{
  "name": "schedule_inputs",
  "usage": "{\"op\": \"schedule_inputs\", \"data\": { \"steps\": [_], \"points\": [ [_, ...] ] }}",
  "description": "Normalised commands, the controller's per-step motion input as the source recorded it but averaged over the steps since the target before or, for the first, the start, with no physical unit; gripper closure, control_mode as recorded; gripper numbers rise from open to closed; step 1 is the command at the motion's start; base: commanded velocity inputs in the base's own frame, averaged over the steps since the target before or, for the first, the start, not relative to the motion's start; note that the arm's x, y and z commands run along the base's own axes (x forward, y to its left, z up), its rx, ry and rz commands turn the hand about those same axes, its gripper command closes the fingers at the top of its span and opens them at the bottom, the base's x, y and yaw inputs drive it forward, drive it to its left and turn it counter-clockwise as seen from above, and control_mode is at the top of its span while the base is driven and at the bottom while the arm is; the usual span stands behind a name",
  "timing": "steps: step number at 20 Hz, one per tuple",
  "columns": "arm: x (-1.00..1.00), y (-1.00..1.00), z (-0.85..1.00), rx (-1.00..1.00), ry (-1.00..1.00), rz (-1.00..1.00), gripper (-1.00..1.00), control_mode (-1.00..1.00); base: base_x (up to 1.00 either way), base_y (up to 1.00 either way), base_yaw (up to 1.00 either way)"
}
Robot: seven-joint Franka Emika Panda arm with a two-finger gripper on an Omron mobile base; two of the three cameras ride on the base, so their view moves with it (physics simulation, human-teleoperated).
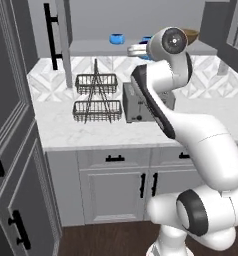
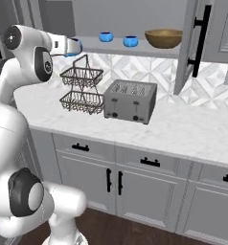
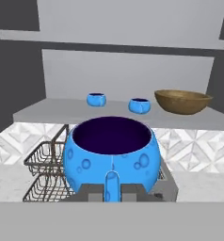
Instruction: Gather all objects into one cabinet and sort the glasses and bowls to opposite sides.
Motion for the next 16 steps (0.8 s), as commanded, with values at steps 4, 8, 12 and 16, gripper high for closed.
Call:
{"op": "schedule_inputs", "data": {
  "steps": [4,8,12,16],
  "points": [
    [0.0,0.0,0.0,0.0,0.0,0.0,1.0,1.0,0.83,-0.48,0.0],
    [0.0,0.0,0.0,0.0,0.0,0.0,1.0,1.0,0.56,-0.27,0.02],
    [0.0,0.0,0.0,0.0,0.0,0.0,1.0,1.0,0.21,0.0,0.0],
    [0.0,0.0,0.0,0.0,0.0,0.0,1.0,1.0,0.92,0.0,0.0]
  ]
}}
